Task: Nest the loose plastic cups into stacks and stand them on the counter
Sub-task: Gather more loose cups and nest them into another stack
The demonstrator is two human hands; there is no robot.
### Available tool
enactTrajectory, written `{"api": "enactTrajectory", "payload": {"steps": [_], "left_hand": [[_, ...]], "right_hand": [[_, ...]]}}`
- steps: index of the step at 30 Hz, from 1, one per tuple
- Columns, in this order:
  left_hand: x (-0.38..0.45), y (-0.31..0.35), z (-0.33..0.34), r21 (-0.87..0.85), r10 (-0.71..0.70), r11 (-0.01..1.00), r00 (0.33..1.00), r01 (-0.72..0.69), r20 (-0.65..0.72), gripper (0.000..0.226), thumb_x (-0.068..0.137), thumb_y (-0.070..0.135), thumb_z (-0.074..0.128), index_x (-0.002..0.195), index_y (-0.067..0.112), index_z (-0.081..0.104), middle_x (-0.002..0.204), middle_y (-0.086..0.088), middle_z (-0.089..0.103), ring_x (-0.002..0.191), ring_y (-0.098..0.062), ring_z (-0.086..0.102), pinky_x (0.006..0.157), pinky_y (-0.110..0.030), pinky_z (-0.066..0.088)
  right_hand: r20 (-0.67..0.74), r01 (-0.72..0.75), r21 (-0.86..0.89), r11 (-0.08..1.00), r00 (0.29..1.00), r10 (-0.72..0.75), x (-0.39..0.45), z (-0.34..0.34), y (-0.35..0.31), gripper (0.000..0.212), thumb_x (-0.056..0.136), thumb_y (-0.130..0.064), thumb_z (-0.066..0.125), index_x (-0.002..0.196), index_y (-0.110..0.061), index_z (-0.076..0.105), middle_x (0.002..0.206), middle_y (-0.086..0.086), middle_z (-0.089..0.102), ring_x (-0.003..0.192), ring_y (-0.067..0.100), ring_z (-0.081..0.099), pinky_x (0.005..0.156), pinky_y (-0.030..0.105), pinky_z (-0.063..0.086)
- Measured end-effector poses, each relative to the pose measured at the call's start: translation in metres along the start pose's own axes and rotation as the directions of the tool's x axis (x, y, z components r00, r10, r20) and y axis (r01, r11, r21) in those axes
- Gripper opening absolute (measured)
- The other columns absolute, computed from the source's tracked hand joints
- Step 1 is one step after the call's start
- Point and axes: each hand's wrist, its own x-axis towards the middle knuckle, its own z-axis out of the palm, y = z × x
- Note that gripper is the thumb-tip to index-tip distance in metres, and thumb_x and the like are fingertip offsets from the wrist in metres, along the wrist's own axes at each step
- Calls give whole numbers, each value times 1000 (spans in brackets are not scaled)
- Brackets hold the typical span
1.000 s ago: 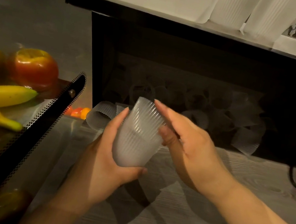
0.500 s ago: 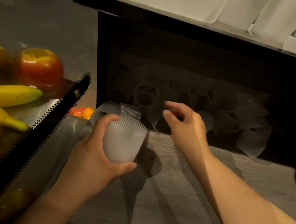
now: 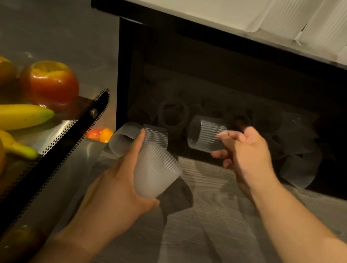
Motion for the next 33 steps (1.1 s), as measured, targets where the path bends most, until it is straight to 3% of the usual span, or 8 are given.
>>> {"api": "enactTrajectory", "payload": {"steps": [4,7,11,17,22,28,30,33], "left_hand": [[-1,10,4,-32,25,999,999,-24,33,140,57,37,91,134,71,-20,143,10,47,120,-16,52,95,-37,48],[-3,15,10,-145,24,989,998,-16,53,137,56,29,93,138,71,-10,122,27,48,112,-6,53,92,-42,52],[-6,27,13,-208,25,978,999,-16,39,130,55,33,91,137,73,-2,118,27,50,108,-2,56,91,-40,53],[-2,52,17,-108,77,992,994,-69,76,130,63,31,89,131,74,-13,106,33,38,102,0,45,81,-23,40],[0,62,25,-45,96,995,991,-92,98,130,64,42,86,129,71,-22,117,24,44,101,-5,49,77,-26,41],[9,55,38,-51,73,996,996,-71,51,128,60,39,88,127,77,-14,134,11,53,113,-13,55,87,-32,48],[13,51,40,-91,59,994,998,-56,31,128,55,34,92,126,78,-5,130,20,48,115,-11,52,93,-33,47],[17,47,46,-110,43,993,998,-39,38,128,56,27,93,130,75,-1,125,30,29,112,1,35,94,-26,38]], "right_hand": [[210,271,-140,952,948,-239,-36,-16,-9,34,97,-4,53,123,-22,63,86,4,70,61,8,61,56,22,54],[308,371,-192,909,902,-303,-50,-18,-8,36,95,-3,55,113,-32,67,77,0,69,63,6,59,61,22,54],[296,494,-192,848,853,-430,-58,-29,-8,37,95,-3,55,119,-30,66,79,-4,65,65,5,60,66,20,52],[217,652,-181,737,757,-616,-65,-48,-10,37,95,0,54,122,-23,64,79,-13,62,74,12,63,72,19,52],[270,626,-239,743,778,-568,-64,-53,0,36,95,-3,56,122,-26,64,78,-7,61,75,12,63,73,22,53],[516,471,-260,843,806,-291,-59,-41,12,51,97,4,44,122,-38,61,89,-25,57,70,2,59,70,17,50],[375,381,-216,899,883,-284,-39,-42,19,49,97,-1,47,120,-42,60,108,-17,60,65,2,58,65,15,48],[-105,78,-262,962,989,-108,12,-50,39,45,96,-20,56,139,-33,50,114,-4,64,86,15,66,79,33,57]]}}
